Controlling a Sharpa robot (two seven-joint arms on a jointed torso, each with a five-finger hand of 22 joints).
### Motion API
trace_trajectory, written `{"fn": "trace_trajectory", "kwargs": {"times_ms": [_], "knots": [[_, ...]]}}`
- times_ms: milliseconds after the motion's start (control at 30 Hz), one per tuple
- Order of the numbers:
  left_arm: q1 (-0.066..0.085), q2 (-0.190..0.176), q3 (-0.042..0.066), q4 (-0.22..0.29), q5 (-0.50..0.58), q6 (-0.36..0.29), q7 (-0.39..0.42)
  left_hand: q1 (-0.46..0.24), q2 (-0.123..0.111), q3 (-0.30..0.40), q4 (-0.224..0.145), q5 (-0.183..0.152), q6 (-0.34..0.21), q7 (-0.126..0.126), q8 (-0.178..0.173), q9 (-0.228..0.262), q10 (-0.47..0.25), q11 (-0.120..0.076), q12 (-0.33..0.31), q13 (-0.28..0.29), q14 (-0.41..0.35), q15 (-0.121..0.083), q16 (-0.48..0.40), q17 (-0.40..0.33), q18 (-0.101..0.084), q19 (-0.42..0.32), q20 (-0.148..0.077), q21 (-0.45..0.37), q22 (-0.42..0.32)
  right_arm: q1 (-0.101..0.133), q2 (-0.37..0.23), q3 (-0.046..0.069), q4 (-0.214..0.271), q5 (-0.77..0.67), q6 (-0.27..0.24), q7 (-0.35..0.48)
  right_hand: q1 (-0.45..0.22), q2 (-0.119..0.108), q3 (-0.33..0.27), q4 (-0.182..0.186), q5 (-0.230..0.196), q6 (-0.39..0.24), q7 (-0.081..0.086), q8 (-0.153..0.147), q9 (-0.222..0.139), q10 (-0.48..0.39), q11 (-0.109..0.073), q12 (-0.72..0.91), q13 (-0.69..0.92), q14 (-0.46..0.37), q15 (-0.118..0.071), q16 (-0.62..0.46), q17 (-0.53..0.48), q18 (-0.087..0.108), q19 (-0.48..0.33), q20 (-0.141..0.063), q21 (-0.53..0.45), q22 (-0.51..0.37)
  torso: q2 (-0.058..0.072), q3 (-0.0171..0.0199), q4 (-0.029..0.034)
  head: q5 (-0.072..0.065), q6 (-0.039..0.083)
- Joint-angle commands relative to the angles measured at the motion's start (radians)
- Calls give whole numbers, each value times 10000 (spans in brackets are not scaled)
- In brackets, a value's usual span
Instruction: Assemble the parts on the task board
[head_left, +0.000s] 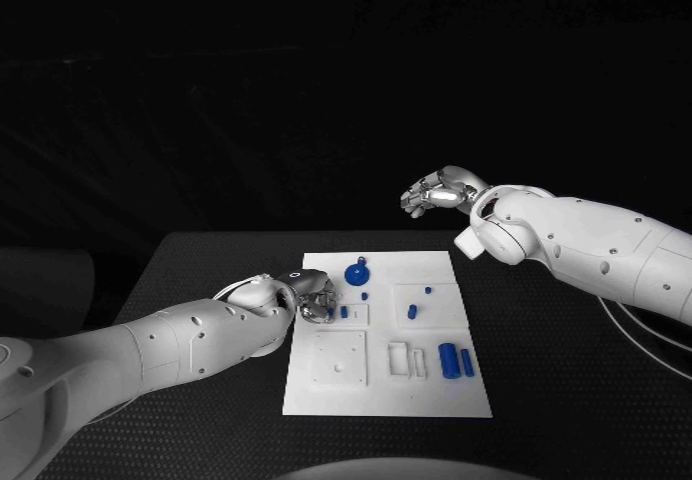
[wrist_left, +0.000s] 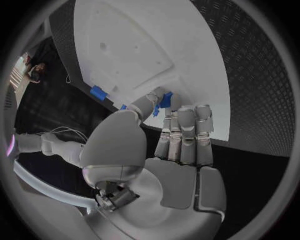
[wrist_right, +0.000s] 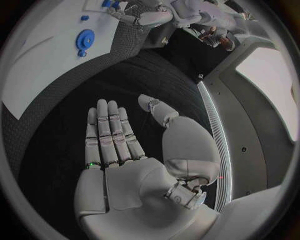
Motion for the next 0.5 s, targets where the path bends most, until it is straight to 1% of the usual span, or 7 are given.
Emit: {"fn": "trace_trajectory", "kwargs": {"times_ms": [33,233,500], "knots": [[-89,-60,-58,-20,352,187,3,116,196,410,212,-142,84,28,58,30,141,10,-160,-324,50,24,-53,-8,159,64,-324,-30,60,-2,-6,5,7,0,102,75,60,7,-34,5,36,-59,-4,48,-17,56,3,-1,-17,-11,35,24,-18,-103,50,15,-41,151,-2,-5,3,5,5],[-88,-112,-58,-30,597,153,25,158,342,655,305,-151,47,47,34,33,183,19,-318,-298,45,37,-46,1,163,62,-322,-25,88,-2,-23,5,1,0,102,75,61,5,-34,3,39,-60,-5,49,-20,56,3,-2,-22,-13,35,23,-20,-103,50,14,-47,154,-1,-7,8,9,24],[-88,-146,-57,-3,889,221,46,225,345,815,245,-150,-19,77,-4,30,185,38,-461,-268,31,56,-38,13,172,48,-311,-19,116,-2,-19,5,3,0,112,75,67,1,-32,-2,45,-62,-5,50,-24,55,2,-2,-32,-17,35,23,-23,-102,50,12,-56,158,-4,-2,7,24,24]]}}
